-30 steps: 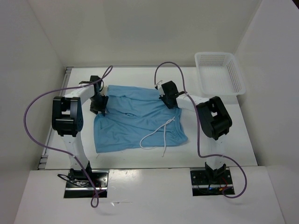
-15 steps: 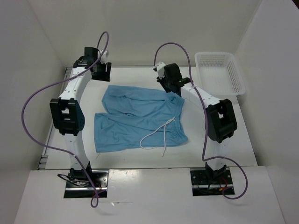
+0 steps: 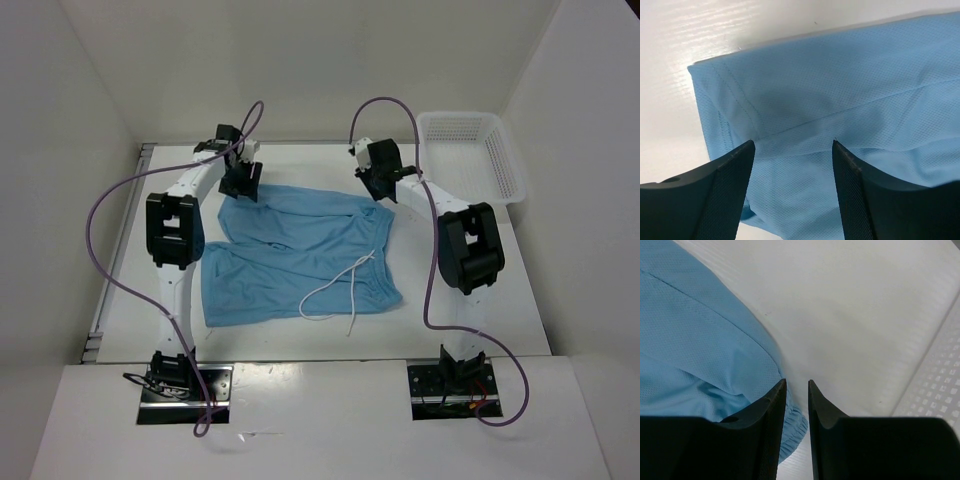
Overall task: Fold and stack the shorts
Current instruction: Flatten the shorts out, then fold the shorts
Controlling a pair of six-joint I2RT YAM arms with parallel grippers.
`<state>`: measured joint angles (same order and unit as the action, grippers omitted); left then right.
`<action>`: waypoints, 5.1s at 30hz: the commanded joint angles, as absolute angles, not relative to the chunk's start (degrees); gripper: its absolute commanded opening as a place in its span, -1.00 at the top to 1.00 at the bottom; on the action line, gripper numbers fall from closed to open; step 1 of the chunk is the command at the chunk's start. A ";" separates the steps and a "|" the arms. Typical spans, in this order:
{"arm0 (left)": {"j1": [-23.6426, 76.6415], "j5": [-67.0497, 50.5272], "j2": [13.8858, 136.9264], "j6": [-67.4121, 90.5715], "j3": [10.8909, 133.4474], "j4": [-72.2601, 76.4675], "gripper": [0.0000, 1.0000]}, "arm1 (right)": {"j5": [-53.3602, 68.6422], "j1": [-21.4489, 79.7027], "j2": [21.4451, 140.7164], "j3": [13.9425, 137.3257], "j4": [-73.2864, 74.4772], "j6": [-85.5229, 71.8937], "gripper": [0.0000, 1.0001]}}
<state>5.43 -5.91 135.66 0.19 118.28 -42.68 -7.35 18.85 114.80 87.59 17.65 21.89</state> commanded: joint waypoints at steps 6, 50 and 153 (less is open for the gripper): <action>5.01 -4.75 133.69 0.00 116.81 -40.52 -0.36 | -8.70 17.49 113.47 83.85 16.00 24.25 0.48; 8.88 12.04 126.83 0.00 100.72 -23.91 0.86 | -1.24 15.65 112.94 82.78 20.38 25.31 -0.03; 21.37 8.96 73.48 0.00 59.15 -74.18 0.00 | 1.66 30.41 57.22 46.48 37.10 67.42 -1.00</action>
